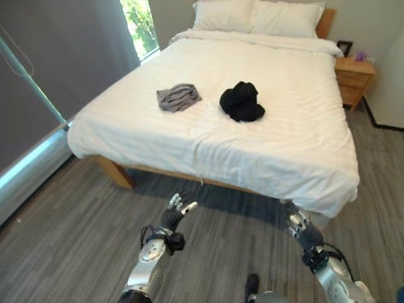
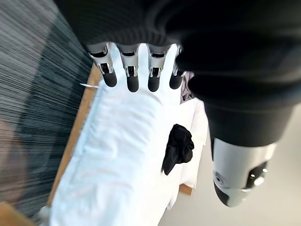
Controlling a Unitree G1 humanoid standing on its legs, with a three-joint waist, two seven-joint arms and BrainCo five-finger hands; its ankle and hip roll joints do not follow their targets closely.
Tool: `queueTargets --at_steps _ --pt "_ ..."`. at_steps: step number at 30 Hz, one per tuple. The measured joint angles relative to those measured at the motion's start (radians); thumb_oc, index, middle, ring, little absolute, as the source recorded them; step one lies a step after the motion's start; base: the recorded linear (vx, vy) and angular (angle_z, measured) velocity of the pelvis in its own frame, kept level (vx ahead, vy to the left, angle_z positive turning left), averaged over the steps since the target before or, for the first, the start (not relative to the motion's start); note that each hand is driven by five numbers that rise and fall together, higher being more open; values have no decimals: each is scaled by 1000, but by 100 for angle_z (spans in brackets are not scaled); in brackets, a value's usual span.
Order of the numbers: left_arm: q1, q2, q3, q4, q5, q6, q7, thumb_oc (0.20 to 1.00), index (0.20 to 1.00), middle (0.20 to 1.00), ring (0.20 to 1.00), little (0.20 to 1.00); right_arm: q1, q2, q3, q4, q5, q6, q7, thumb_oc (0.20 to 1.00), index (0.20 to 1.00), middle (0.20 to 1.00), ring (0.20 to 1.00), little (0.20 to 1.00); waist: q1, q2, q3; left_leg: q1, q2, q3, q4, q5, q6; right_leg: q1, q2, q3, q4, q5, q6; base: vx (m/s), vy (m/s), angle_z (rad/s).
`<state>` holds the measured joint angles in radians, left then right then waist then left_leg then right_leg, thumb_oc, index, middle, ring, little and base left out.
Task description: Pick up bed clothes into laundry basket.
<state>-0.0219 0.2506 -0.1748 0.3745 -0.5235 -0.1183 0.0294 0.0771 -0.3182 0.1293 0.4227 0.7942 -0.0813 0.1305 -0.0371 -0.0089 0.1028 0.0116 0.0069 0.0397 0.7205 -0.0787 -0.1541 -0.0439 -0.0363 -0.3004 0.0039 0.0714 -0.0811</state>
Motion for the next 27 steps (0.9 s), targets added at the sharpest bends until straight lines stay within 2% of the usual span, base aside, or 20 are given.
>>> queueTargets --at_steps 1,2,3,4,6,7,8,10,11,12,15,16,18,20,21,22,23,24,25,27 --pt "-27 6 -27 -8 -12 1 3 1000 1000 1000 1000 1000 18 0 -10 -6 3 -1 -7 1000 1000 1000 1000 1000 22 -18 17 -77 45 59 163 78 5 48 5 3 -28 8 4 361 -283 -5" --pt "-23 15 -23 -20 -16 -2 2 1000 1000 1000 1000 1000 13 2 3 -4 3 4 -16 1000 1000 1000 1000 1000 33 -44 30 -130 61 68 179 68 -2 67 2 8 -23 -13 -20 321 -164 3" --pt "-41 23 -24 -21 -18 -2 1 1000 1000 1000 1000 1000 15 -1 5 -10 4 3 -17 1000 1000 1000 1000 1000 37 -63 39 -211 90 67 172 72 6 86 -3 12 -22 -62 -30 395 -78 8" --pt "-55 26 -29 -21 -24 -2 3 1000 1000 1000 1000 1000 14 2 -7 -10 8 4 -20 1000 1000 1000 1000 1000 45 -79 52 -251 121 81 155 73 8 95 2 12 -29 -68 -32 389 -13 4" --pt "-53 35 -34 -26 -24 4 3 1000 1000 1000 1000 1000 2 10 -12 -19 38 1 -26 1000 1000 1000 1000 1000 64 -106 82 -303 181 133 -81 88 18 138 9 2 -54 -65 -10 388 41 -14" --pt "-48 35 -42 -26 -23 9 0 1000 1000 1000 1000 1000 5 7 -11 -21 39 1 -24 1000 1000 1000 1000 1000 67 -97 89 -303 194 139 -181 98 25 163 20 3 -67 -67 -10 381 67 -14" --pt "-45 38 -47 -26 -23 10 -4 1000 1000 1000 1000 1000 8 5 -11 -23 38 2 -23 1000 1000 1000 1000 1000 68 -93 88 -298 190 139 -237 101 29 179 24 5 -81 -67 -8 371 76 -8" --pt "-41 34 -55 -26 -21 11 -14 1000 1000 1000 1000 1000 18 -11 -11 -32 33 4 -17 1000 1000 1000 1000 1000 66 -54 85 -241 158 132 -485 116 30 218 41 27 -102 -82 12 420 117 -15" --pt "-40 34 -54 -26 -21 11 -15 1000 1000 1000 1000 1000 16 -11 -10 -30 30 4 -17 1000 1000 1000 1000 1000 67 -47 85 -223 143 124 -545 120 24 224 42 36 -102 -91 22 350 105 -34" --pt "-32 34 -53 -27 -21 11 -17 1000 1000 1000 1000 1000 17 -14 -6 -30 28 5 -14 1000 1000 1000 1000 1000 69 -32 79 -176 100 74 -677 135 35 234 41 53 -101 -101 35 190 57 -30" --pt "1 33 -50 -30 -21 10 -20 1000 1000 1000 1000 1000 20 -23 -4 -31 27 7 -11 1000 1000 1000 1000 1000 74 0 67 -109 72 45 -719 162 53 265 50 87 -101 -126 72 272 123 -41" --pt "21 38 -47 -33 -21 12 -22 1000 1000 1000 1000 1000 24 -15 -4 -28 23 7 -12 1000 1000 1000 1000 1000 69 -5 66 -80 60 42 -735 208 120 288 40 102 -102 -141 94 253 171 -34" --pt "24 46 -45 -40 -20 12 -26 1000 1000 1000 1000 1000 40 -6 11 -35 5 10 -3 1000 1000 1000 1000 1000 68 -45 49 -40 13 61 -792 214 146 293 -9 108 -97 -159 127 282 267 -21" --pt "19 49 -48 -50 -20 13 -29 1000 1000 1000 1000 1000 30 17 -4 -37 -9 9 2 1000 1000 1000 1000 1000 61 -12 48 -14 11 71 -821 190 172 227 -32 115 59 -187 166 120 197 -22" --pt "26 53 -47 -65 -20 11 -32 1000 1000 1000 1000 1000 43 25 3 -50 -9 11 5 1000 1000 1000 1000 1000 66 -7 41 5 3 89 -816 172 185 189 -52 121 153 -206 190 75 199 -30" --pt "26 61 -48 -67 -19 8 -34 1000 1000 1000 1000 1000 43 25 17 -58 -9 11 11 1000 1000 1000 1000 1000 70 2 38 13 -3 99 -818 158 196 140 -73 125 273 -222 207 73 154 -30" --pt "23 72 -50 -67 -16 7 -34 1000 1000 1000 1000 1000 33 25 30 -68 -10 11 12 1000 1000 1000 1000 1000 65 12 38 17 -8 105 -821 146 194 41 -99 134 457 -221 215 84 105 -14" --pt "20 85 -58 -67 -14 6 -34 1000 1000 1000 1000 1000 35 25 39 -80 -10 10 15 1000 1000 1000 1000 1000 62 11 39 27 -20 103 -821 143 207 -33 -123 145 586 -221 229 120 28 10" --pt "19 93 -65 -65 -14 6 -34 1000 1000 1000 1000 1000 46 25 49 -88 -11 10 20 1000 1000 1000 1000 1000 59 6 38 29 -39 90 -819 140 218 -79 -148 155 653 -248 229 172 -83 33" --pt "17 99 -61 -65 -14 6 -35 1000 1000 1000 1000 1000 53 26 60 -95 -13 12 24 1000 1000 1000 1000 1000 50 3 38 26 -53 66 -817 138 219 -104 -153 178 453 -254 229 165 -139 49"
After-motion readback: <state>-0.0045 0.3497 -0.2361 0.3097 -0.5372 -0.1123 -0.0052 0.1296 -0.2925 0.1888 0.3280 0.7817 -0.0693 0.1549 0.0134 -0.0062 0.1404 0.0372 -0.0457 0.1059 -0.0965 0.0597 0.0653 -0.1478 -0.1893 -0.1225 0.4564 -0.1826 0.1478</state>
